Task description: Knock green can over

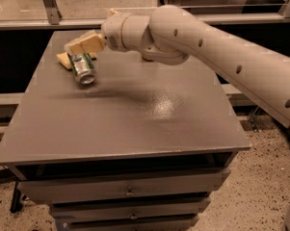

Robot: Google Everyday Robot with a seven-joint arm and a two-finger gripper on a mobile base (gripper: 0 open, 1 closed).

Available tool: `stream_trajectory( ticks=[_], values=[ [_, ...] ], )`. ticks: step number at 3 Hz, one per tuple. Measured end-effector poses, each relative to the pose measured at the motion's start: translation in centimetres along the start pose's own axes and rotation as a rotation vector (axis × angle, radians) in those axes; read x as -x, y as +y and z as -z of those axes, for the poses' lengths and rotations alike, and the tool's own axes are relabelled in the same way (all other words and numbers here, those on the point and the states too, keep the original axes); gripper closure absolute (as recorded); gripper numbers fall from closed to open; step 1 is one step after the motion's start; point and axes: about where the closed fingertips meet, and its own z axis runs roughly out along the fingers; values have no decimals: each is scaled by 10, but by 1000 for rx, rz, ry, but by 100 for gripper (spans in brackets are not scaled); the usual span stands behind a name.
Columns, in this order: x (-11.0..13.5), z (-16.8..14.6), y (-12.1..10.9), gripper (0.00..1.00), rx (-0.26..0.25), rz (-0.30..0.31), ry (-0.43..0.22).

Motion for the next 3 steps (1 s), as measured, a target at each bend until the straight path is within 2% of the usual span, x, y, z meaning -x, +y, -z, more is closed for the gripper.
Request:
stream_trajectory(
  ticks=[1, 2, 3],
  values=[
    [9, 5, -21, 0, -32, 15, 5],
    [2, 27, -18, 0, -42, 0, 26],
    [-16, 63, -5, 0, -58, -31, 65]
  ],
)
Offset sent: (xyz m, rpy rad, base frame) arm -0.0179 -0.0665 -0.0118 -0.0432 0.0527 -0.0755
